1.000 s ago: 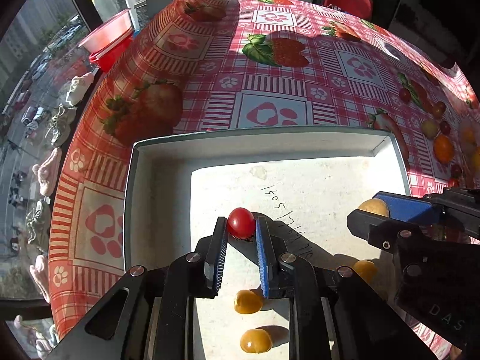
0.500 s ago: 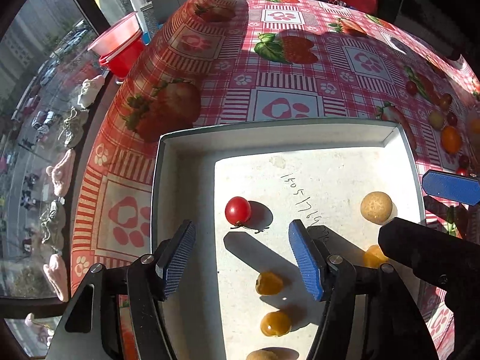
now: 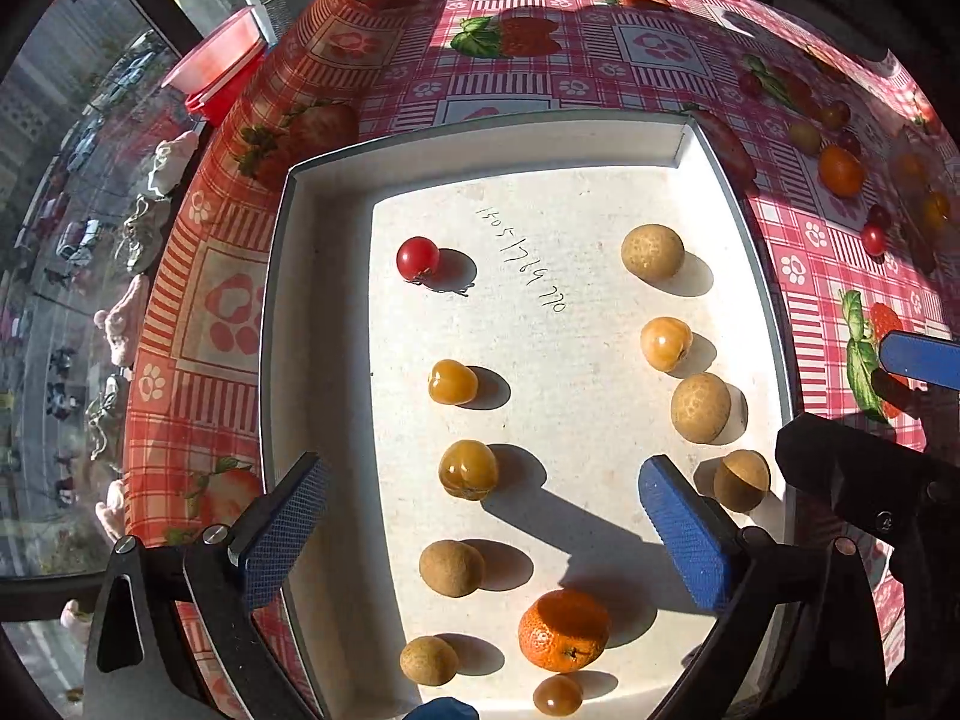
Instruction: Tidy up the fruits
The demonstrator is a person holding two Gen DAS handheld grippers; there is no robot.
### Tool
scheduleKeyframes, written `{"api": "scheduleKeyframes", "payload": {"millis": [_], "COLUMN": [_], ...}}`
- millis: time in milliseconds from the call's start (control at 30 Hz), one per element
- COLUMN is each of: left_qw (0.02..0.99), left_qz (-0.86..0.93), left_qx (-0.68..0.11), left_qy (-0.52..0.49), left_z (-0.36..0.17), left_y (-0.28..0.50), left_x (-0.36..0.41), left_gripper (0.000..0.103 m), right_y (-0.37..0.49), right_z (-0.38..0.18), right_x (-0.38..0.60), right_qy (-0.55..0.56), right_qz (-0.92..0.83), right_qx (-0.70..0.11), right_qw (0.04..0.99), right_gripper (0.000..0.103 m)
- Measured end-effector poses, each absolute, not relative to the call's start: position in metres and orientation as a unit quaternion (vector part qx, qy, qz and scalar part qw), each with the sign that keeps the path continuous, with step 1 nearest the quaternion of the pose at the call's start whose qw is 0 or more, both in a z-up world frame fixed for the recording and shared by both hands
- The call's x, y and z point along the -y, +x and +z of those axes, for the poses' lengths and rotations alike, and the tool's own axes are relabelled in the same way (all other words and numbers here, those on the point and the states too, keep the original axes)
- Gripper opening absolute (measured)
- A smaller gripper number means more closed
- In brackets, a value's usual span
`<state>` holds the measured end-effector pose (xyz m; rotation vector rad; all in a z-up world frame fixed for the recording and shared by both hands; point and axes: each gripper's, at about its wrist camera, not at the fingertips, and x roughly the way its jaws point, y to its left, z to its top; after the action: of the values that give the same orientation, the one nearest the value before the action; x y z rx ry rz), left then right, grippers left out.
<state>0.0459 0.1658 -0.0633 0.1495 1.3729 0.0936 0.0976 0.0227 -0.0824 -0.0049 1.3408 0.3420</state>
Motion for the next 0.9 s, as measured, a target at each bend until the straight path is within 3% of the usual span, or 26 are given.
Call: {"api": "scheduleKeyframes", "payload": {"millis": [900], "left_qw": [0.758], "left_qz": [0.043], "left_qx": [-0.645], "left_qy": [0.089], "left_z": [-0.052], "left_y": [0.003], "left_x": [-0.130], "left_gripper": [0.103], "right_y": [0.069], "right_z": [-0.078], "right_x": [-0.014], "right_qy": [-0.031], "right_qz": [0.137], "right_qx": [-0.626], "right_qw": [0.767], "right_gripper": [0.103]}}
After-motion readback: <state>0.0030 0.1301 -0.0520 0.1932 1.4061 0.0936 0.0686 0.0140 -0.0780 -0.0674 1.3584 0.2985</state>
